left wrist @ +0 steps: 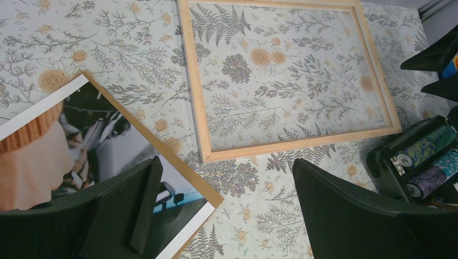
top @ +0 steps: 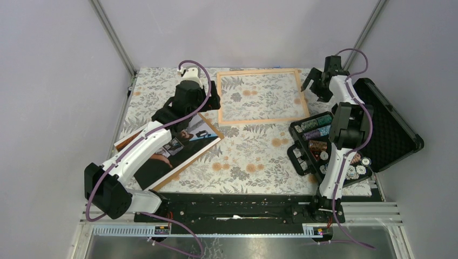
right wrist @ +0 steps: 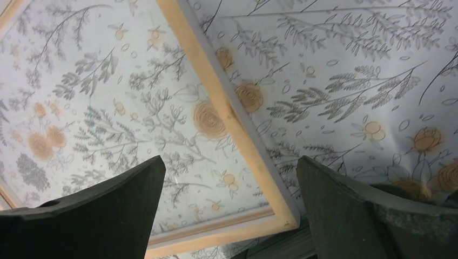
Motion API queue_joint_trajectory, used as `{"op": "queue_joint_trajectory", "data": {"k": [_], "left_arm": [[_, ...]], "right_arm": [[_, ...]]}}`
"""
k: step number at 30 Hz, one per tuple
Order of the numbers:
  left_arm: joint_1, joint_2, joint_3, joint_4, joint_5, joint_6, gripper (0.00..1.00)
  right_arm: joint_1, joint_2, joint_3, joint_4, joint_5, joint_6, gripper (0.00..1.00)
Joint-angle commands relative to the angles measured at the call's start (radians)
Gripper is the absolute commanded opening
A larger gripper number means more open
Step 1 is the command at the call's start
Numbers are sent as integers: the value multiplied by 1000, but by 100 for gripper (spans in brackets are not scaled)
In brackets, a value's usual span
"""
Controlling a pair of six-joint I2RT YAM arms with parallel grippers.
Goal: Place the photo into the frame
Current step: Place the photo frame item in the photo frame, then pick up the photo at the center of the board.
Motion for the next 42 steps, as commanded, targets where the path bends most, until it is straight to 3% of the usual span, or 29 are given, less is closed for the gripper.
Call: {"op": "queue_joint_trajectory", "data": {"k": [1,18,20,22,25,27,33,36,39,42], "left_arm": [[29,-6,27,48,18,5,99],[54,-114,8,90,170,-37,99],[56,-125,9,91,184,-45,99],[55,-136,9,92,191,-49,99],[53,-146,5,98,197,-51,99],[54,-149,1,105,202,-49,99],[56,-158,11,85,166,-29,99],[56,-172,0,81,124,-42,99],[56,-178,-15,94,115,-47,99],[51,-162,-19,95,105,-41,99]], "right_arm": [[68,-132,-52,-41,-11,-28,100],[496,-370,-343,100,-4,93,100],[509,-409,-414,174,-29,139,100],[485,-440,-501,243,-46,289,100],[425,-451,-651,444,-276,424,100],[426,-436,-696,532,-347,444,100],[497,-395,-734,670,-372,451,100],[539,-341,-758,799,-418,532,100],[579,-316,-826,1032,-465,648,100],[609,-282,-830,1069,-443,672,99]]}}
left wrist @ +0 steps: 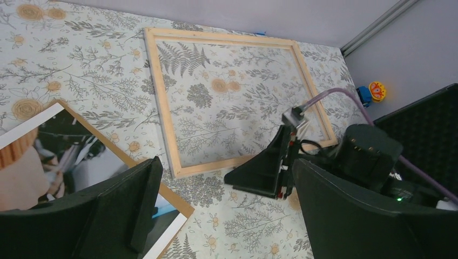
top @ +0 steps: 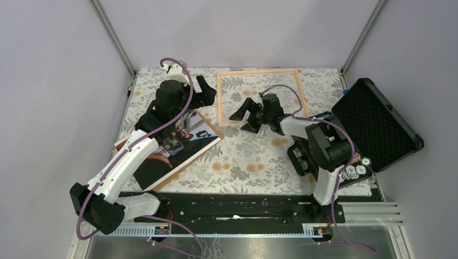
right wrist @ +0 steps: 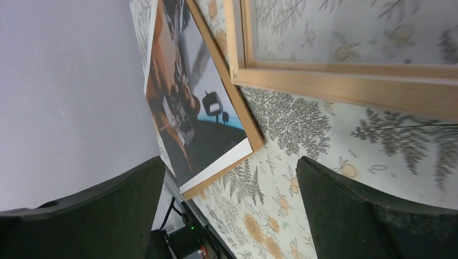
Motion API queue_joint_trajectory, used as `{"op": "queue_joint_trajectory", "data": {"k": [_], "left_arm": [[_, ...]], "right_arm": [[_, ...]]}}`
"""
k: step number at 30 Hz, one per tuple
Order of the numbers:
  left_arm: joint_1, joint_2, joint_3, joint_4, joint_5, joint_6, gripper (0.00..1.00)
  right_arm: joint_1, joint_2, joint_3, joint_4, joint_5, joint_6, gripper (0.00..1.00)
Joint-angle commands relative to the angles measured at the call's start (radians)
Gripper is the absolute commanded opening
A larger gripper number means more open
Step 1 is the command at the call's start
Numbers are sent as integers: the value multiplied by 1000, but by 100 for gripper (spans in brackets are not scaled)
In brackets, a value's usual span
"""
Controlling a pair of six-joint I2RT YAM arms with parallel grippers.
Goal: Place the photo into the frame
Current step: Pick up the photo at the center of the board.
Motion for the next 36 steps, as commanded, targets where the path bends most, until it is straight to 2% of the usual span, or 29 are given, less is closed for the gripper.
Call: {"op": "queue_joint_trajectory", "data": {"k": [1,8,12,14,17,21,24,27,31,36], "left_arm": [[-5,-7,-6,54,-46,-1,99],[-28,-3,-24,63,-115,1,99],[-19,78,49,-33,-15,-7,99],[6,90,36,-77,38,-30,99],[90,41,-86,-80,122,-79,99],[259,-12,-253,-110,193,-136,99],[413,36,-318,-182,282,-142,99],[542,74,-381,-187,346,-146,99],[584,87,-417,-154,291,-194,99],[584,158,-458,-118,290,-277,99]], "right_arm": [[46,53,-9,198,-35,99,99],[78,132,-3,285,-52,149,91],[96,161,-10,308,-67,153,84],[96,168,-27,331,-82,154,81],[102,176,-36,354,-120,144,78],[112,182,-33,352,-155,106,76],[117,172,-34,316,-150,55,75],[126,158,-19,232,-133,-26,75],[143,169,48,109,-151,-112,76],[156,184,42,153,-160,-65,73]]}}
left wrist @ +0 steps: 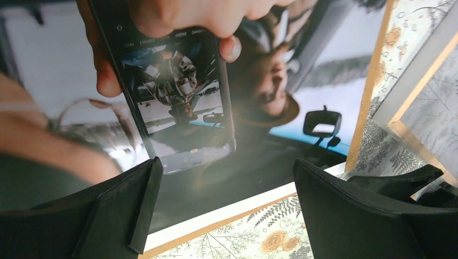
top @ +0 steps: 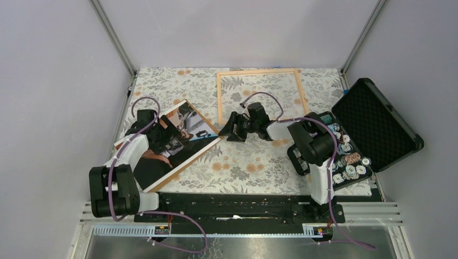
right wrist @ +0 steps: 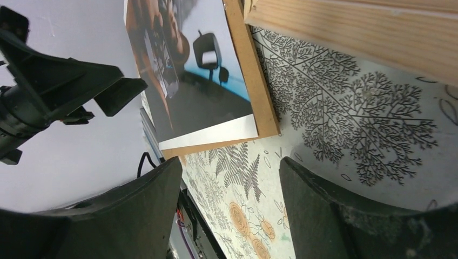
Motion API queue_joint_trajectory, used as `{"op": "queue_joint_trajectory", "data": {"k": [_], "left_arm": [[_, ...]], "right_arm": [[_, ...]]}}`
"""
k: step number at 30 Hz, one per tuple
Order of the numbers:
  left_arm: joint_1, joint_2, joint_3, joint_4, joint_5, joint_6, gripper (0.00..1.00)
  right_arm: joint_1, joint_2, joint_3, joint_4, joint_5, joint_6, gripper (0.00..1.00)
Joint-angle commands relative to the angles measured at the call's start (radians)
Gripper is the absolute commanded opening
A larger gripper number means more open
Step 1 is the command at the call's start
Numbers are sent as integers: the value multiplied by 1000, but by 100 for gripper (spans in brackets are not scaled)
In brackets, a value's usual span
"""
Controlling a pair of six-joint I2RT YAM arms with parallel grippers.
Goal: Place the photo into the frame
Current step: Pick up the photo at the center of the board.
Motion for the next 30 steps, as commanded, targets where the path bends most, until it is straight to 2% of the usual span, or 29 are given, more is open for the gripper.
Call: {"op": "queue_joint_trajectory", "data": {"k": [1,4,6,16,30], "left_arm": [[1,63,-34,77,37,-87,99],[0,84,-89,120,43,-115,99],[1,85,-125,145,24,-123,99],[13,119,-189,176,36,-134,99],[13,75,-245,187,37,-145,99]], "right_arm": [[25,11,22,36,-21,3,71],[46,20,20,88,-8,32,62],[57,21,35,78,-2,16,60],[58,44,152,-138,93,-103,60],[74,115,219,-220,142,-147,59]]}}
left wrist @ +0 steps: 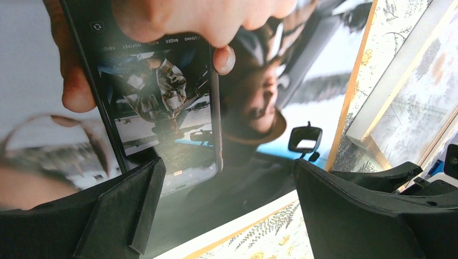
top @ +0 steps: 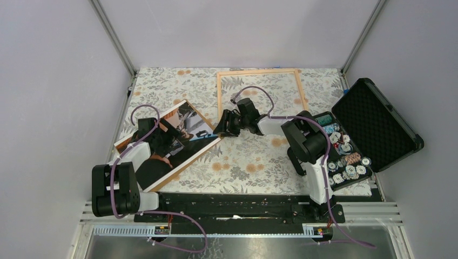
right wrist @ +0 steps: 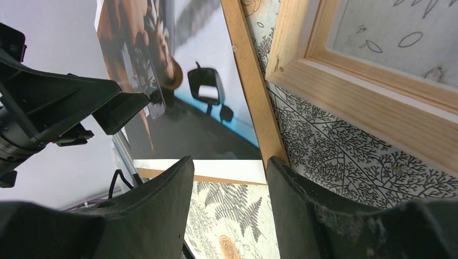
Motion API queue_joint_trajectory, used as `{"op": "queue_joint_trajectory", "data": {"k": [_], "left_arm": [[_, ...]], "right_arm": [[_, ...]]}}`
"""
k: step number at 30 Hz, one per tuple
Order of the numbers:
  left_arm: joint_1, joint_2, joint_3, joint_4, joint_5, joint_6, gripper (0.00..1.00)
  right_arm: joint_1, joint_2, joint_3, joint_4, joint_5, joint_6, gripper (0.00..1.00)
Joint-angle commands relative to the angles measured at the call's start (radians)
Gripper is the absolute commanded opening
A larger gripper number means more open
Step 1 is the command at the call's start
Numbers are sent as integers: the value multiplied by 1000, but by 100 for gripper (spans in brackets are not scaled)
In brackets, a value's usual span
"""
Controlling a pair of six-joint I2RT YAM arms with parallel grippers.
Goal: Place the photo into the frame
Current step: Pick up the photo at the center of the board.
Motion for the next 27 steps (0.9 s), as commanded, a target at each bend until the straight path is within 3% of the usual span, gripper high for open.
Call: {"op": "queue_joint_trajectory", "data": {"k": [1,13,20,27], "left_arm": [[0,46,-79,-94,-30,3,99],[1,42,-137,-45,-20,-45,99],[2,56,-139,-34,-14,-42,99],[1,42,-137,-38,-17,-34,99]], "right_arm": [[25,36,19,-56,44,-31,60],[59,49,-1,-61,-2,28,60],[58,44,-37,148,-125,212,61],[59,73,-54,312,-142,347,64]]}}
